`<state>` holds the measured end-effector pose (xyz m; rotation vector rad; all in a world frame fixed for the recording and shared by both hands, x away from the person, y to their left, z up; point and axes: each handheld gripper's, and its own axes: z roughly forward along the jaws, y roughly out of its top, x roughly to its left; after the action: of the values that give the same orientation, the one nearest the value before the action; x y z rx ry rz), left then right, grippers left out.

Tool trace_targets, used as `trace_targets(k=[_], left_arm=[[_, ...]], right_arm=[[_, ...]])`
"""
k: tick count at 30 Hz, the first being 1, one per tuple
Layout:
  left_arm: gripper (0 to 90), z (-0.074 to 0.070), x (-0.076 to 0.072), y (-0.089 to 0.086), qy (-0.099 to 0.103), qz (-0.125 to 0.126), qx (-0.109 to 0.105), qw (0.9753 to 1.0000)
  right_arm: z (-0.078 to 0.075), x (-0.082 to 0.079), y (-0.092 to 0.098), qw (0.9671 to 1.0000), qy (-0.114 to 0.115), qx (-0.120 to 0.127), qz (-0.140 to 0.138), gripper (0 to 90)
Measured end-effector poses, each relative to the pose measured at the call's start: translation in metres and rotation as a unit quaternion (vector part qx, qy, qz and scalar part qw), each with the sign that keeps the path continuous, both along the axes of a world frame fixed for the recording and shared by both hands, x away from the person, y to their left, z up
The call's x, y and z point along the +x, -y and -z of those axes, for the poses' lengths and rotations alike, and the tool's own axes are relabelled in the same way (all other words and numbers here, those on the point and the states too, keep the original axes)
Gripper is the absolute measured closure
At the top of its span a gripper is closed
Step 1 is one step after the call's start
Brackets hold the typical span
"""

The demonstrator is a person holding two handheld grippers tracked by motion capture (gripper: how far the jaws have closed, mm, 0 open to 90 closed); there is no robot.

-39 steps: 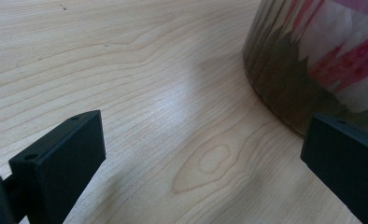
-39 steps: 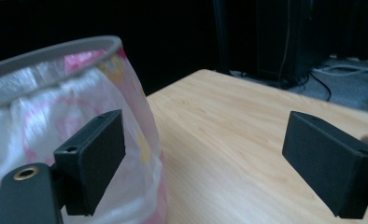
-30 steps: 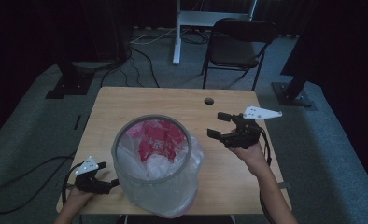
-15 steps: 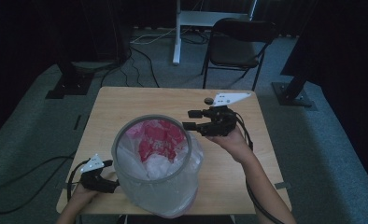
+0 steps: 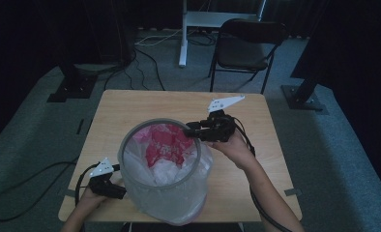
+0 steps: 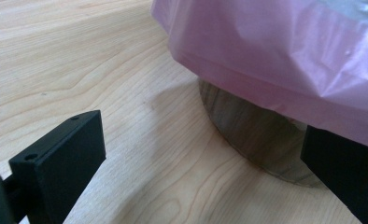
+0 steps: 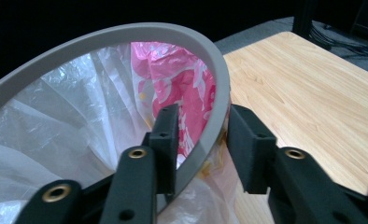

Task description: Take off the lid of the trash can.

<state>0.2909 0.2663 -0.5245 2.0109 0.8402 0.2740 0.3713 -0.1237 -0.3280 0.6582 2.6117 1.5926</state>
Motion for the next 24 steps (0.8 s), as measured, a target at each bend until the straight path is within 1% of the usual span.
trace_targets(k=[4,8,14,19,21,24], left_arm=[[0.0,-0.002,0.003,0.008,0.001,0.008,-0.002,1.0],[0.0,-0.004,0.006,0.019,0.003,0.021,-0.003,0.9998],[0.0,-0.004,0.008,0.033,0.001,0.04,-0.004,0.9992],[0.0,-0.004,0.008,0.036,0.0,0.042,-0.006,0.9991],[0.0,-0.004,0.007,0.036,-0.001,0.043,-0.012,0.999],[0.0,-0.003,0.007,0.036,-0.002,0.043,-0.014,0.999]], right_arm=[[-0.002,-0.004,0.006,0.9997,-0.003,-0.012,0.021,66.8],[-0.003,-0.005,0.017,0.9991,-0.02,-0.012,0.035,67.9],[-0.003,-0.008,0.03,0.9981,-0.029,-0.015,0.053,68.9],[-0.002,-0.009,0.029,0.9972,-0.031,-0.029,0.062,69.7],[-0.003,-0.009,0.027,0.9966,-0.028,-0.035,0.069,71.0],[-0.005,-0.01,0.025,0.9958,-0.021,-0.044,0.078,72.6]])
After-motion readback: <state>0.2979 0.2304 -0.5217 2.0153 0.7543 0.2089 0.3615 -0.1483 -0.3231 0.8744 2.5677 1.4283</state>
